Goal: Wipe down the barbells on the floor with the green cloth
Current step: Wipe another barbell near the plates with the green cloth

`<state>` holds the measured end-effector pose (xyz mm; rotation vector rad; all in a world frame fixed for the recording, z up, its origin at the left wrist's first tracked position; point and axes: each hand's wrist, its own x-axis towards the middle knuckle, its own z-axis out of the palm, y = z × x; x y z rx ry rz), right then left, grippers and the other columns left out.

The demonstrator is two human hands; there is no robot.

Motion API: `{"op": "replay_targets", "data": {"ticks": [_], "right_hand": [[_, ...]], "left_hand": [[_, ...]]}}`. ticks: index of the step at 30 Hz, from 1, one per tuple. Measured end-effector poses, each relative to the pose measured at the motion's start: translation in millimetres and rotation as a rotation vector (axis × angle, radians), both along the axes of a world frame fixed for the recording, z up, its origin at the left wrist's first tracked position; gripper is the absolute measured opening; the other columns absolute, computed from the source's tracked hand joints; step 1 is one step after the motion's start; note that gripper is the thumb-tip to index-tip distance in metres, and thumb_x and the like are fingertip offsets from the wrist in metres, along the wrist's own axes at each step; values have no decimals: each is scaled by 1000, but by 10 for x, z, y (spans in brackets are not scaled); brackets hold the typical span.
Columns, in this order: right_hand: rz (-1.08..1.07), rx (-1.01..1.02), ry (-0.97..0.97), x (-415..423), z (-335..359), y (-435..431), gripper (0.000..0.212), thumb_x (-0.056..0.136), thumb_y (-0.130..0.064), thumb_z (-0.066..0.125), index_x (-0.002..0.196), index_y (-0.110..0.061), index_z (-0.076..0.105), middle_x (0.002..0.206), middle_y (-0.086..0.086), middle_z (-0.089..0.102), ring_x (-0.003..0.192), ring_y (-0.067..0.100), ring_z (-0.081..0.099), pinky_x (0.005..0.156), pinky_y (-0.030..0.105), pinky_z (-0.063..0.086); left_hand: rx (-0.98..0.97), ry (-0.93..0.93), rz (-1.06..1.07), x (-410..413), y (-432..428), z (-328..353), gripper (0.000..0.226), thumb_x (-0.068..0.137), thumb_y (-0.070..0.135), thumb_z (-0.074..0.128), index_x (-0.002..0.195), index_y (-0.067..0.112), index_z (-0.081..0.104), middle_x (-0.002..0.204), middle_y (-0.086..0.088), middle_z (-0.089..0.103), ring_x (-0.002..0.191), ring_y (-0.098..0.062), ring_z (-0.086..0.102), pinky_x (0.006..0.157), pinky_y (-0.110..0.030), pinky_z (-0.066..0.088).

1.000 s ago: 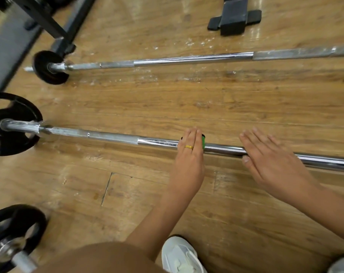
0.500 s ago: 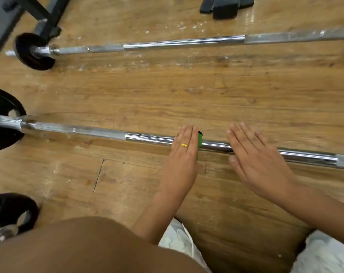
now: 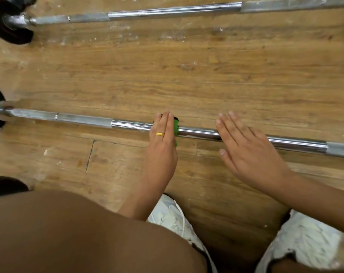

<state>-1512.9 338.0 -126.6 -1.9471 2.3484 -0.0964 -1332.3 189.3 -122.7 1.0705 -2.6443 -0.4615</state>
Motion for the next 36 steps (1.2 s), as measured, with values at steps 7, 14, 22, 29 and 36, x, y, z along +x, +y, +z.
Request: {"op": "replay_targets", "data": {"ticks": [7,14,22,29,36], "right_hand": [[64,16,3,50,22,89,72,98,-39,37,156,0,22,165,17,16,154,28,12,116,46,33],[117,-22,67,106,-46,188,77,96,-38,41,157,2,16,165,21,10,154,33,6,124,51,16],[149,-56,88,150,-107,254,79,96,-37,40,158,1,10,166,21,4,155,33,2,125,50,11],[246,-62,111,208,-131,348,78,96,-33,38,157,2,7,166,21,0,155,33,2,125,50,10],[257,-70,101,179,-133,359,75,97,-30,38,158,0,8,167,18,2,155,31,5,125,47,14]], "left_hand": [[-33,-62,-254,39,129,26,66,89,-17,47,152,-6,32,159,-21,34,151,-36,25,122,-49,27],[-25,-1,-82,186,322,-36,63,93,-18,48,152,-5,32,160,-21,31,153,-34,18,125,-43,20],[21,-4,-12,300,173,-10,65,93,-15,45,155,-3,28,162,-18,28,154,-31,19,122,-48,29],[-26,-66,-182,191,229,10,50,103,11,43,152,-2,36,156,-18,41,151,-31,28,121,-49,29],[-86,-19,-153,224,407,-40,65,90,-16,59,150,-3,38,153,-19,44,150,-34,28,121,-46,31]]}}
